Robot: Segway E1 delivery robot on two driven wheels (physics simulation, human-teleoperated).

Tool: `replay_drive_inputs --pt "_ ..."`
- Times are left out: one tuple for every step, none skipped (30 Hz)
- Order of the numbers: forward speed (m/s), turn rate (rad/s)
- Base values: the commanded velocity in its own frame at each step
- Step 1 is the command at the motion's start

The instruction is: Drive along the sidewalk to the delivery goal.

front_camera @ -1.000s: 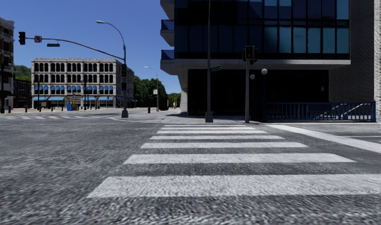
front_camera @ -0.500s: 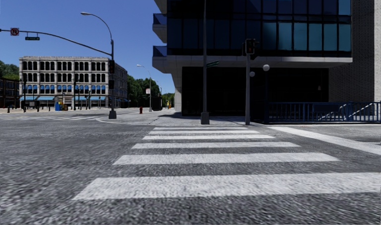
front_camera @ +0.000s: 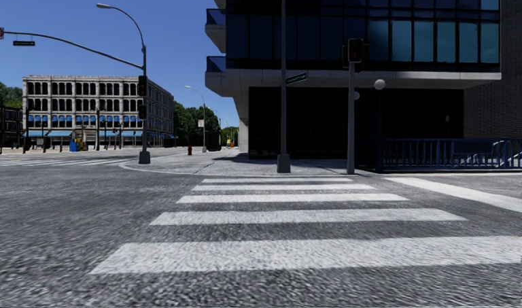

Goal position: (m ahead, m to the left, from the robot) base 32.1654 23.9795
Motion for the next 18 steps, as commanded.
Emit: replay_drive_inputs --pt "2.0 0.0" --pt "2.0 0.0" --pt "2.0 0.0" --pt "2.0 0.0" --pt "2.0 0.0" --pt "2.0 0.0" --pt "2.0 0.0" --pt "2.0 0.0" --pt "2.0 0.0" --pt "2.0 0.0" --pt "2.0 0.0" --pt "2.0 0.0" --pt "2.0 0.0" --pt "2.0 0.0" --pt "2.0 0.0" --pt "2.0 0.0" --pt "2.0 0.0" --pt "2.0 0.0"
